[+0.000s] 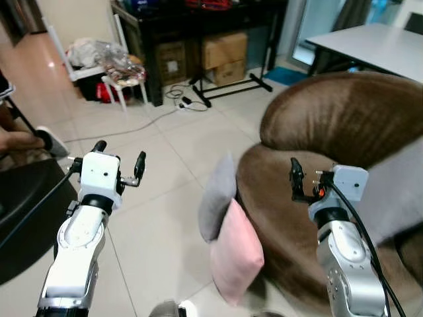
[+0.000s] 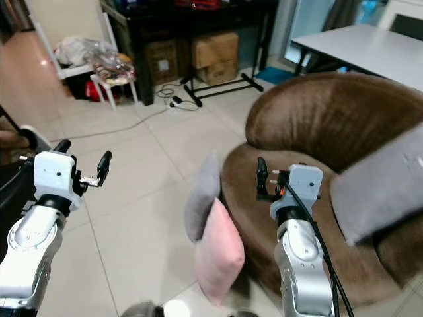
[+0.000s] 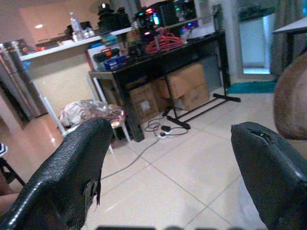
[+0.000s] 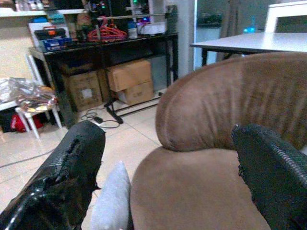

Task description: Move the pillow to the sofa from floor

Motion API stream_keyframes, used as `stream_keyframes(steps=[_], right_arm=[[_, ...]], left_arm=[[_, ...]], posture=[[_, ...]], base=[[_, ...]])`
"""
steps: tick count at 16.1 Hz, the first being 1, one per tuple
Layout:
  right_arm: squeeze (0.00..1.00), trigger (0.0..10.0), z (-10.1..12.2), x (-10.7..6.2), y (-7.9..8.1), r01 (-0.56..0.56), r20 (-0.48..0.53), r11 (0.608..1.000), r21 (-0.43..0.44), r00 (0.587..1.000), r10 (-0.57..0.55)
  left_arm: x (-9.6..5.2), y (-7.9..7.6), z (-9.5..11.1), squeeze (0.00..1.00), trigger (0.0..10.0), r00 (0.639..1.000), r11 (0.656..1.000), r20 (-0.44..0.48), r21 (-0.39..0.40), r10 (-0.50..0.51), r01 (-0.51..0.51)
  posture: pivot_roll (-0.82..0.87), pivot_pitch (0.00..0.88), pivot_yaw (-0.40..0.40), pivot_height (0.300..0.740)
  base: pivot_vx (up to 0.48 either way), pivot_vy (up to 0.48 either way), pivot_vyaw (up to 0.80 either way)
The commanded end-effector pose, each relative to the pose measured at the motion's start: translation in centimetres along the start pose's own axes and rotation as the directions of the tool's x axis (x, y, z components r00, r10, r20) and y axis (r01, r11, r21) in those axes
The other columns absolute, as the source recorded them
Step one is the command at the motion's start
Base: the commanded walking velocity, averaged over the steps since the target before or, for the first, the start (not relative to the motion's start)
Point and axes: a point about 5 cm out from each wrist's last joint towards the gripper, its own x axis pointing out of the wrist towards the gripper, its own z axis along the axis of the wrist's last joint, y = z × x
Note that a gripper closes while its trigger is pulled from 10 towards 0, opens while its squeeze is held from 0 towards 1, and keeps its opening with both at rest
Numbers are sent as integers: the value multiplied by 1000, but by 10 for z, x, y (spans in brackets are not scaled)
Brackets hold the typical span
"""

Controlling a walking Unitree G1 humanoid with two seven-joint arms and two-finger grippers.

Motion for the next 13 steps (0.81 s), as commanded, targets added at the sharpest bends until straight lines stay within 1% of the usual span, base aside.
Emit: stream_keyframes(steps=[1,4,10,11,12,13], right_arm=[[1000,10000,1,1,0,-8,4,1000,-14,1000,8],[1000,10000,1,1,0,-8,7,1000,-12,1000,8],[1000,10000,1,2,2,-13,9,1000,-7,1000,13],[824,10000,1,2,2,-14,8,1000,-7,1000,14],[184,10000,1,2,2,-15,6,1000,-7,1000,15],[0,10000,0,2,2,-11,1,1000,-12,1000,11]], left_arm=[[1,-1,3,592,10000,1000,1000,13,-2,-4,4],[2,-2,3,612,10000,1000,1000,18,-10,-8,8],[2,-1,3,624,10000,1000,1000,17,-16,-6,6],[2,-1,3,620,10000,1000,1000,18,-17,-6,6],[2,-1,3,624,10000,1000,1000,19,-18,-7,7],[2,-1,3,620,10000,1000,1000,19,-18,-9,9]], posture=[[-77,0,22,646],[-78,0,23,646],[-76,0,19,646],[-76,0,19,646],[-76,0,19,646],[-76,0,19,646]], base=[[0,0,0],[0,0,0],[279,0,0],[292,0,0],[300,0,0],[300,0,0]])
